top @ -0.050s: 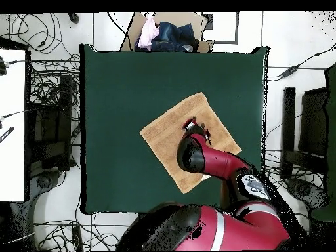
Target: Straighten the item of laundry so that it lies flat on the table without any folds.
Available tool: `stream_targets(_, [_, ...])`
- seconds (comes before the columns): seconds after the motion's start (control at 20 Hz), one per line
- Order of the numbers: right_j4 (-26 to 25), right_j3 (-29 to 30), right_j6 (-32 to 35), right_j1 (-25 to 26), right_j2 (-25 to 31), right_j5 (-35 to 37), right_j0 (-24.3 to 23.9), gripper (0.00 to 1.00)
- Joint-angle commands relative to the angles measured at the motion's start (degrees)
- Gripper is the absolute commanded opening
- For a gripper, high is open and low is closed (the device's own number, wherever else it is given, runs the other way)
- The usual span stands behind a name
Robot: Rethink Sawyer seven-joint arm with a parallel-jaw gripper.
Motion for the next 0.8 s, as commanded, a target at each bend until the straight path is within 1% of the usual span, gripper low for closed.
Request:
stream_targets(0.05, [1.35,-4.14,3.60,-0.67,4.79,9.18,0.77,0.00])
stream_targets(0.4, [0.31,-4.38,4.17,-0.84,6.07,9.06,0.19,0.00])
stream_targets(0.5, [0.80,-4.66,5.01,-0.93,6.53,8.76,0.07,0.00])
stream_targets(0.8, [1.65,-7.59,4.07,-0.80,8.03,11.85,0.01,0.00])
